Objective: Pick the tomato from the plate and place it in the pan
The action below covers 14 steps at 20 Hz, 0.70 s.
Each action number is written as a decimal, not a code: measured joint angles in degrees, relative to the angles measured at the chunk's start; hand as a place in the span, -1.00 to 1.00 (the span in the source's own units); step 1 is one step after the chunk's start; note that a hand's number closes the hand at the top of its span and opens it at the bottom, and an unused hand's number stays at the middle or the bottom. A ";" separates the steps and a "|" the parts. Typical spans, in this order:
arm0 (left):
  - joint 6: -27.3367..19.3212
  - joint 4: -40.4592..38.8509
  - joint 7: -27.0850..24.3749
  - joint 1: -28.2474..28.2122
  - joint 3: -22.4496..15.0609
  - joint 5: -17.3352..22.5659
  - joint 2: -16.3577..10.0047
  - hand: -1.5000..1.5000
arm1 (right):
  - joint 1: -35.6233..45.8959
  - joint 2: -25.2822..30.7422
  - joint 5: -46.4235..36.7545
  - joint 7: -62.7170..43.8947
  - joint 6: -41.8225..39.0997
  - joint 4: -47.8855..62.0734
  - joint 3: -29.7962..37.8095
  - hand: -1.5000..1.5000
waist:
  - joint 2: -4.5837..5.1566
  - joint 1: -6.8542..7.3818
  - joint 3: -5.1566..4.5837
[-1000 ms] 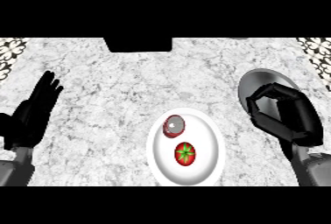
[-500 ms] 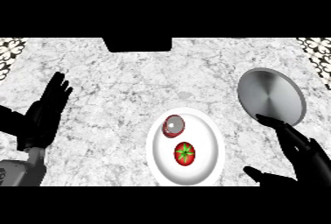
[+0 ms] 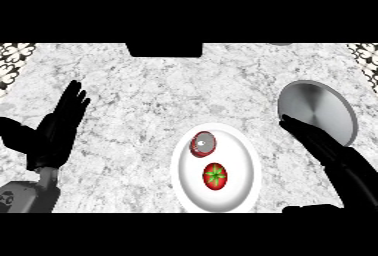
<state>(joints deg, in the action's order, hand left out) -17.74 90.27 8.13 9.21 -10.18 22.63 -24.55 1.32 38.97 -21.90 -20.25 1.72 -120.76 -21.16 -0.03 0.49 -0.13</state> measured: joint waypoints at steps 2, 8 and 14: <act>0.14 -0.24 0.51 0.88 0.10 -0.20 0.14 0.00 | 4.34 -0.42 -1.64 -5.32 -3.67 0.29 -2.35 -1.00 | 0.07 0.34 -0.01; 0.58 -1.06 0.61 1.91 0.30 -0.99 0.73 0.00 | 14.85 -3.50 -1.30 -18.07 -16.60 4.34 -9.28 -1.00 | 0.18 0.81 -0.04; 0.92 -1.00 1.24 1.97 1.12 -1.59 0.92 0.00 | 20.31 -9.66 2.47 -29.00 -27.74 7.94 -15.14 -1.00 | 0.11 0.47 0.03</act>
<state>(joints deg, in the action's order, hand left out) -16.82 89.28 9.38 11.18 -9.07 21.04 -23.63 21.63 29.31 -19.43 -49.25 -26.02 -112.81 -36.30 0.07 0.96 -0.10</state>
